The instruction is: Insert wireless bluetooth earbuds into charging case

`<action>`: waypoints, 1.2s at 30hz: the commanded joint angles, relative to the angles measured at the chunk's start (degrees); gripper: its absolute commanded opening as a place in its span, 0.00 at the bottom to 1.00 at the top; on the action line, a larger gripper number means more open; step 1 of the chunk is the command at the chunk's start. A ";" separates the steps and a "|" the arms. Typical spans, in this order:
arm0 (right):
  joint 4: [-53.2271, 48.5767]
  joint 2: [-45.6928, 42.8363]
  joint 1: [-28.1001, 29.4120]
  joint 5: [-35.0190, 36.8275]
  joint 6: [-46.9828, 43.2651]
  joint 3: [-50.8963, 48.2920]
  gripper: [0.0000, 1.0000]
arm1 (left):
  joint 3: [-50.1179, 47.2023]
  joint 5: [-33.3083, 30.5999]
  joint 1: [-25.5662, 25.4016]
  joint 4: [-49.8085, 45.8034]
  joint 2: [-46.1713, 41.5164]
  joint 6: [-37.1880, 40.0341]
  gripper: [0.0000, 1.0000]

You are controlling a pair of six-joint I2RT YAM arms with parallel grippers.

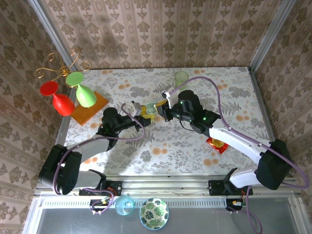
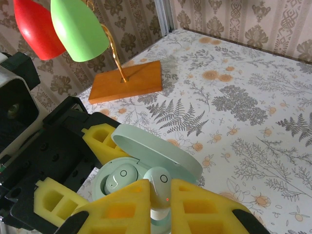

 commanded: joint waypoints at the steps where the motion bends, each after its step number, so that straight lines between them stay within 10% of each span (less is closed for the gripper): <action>1: 2.25 0.54 0.40 -0.81 -1.46 0.64 0.13 | 2.00 1.59 -0.07 2.22 -1.59 -2.05 0.17; 19: 0.83 0.01 0.40 0.98 -2.60 -1.98 0.14 | 2.13 -0.60 -0.03 1.42 -2.67 -1.83 0.17; 36: -0.69 -4.12 -0.99 3.54 6.43 2.02 0.52 | 0.64 3.70 -0.72 2.35 -1.70 4.47 0.18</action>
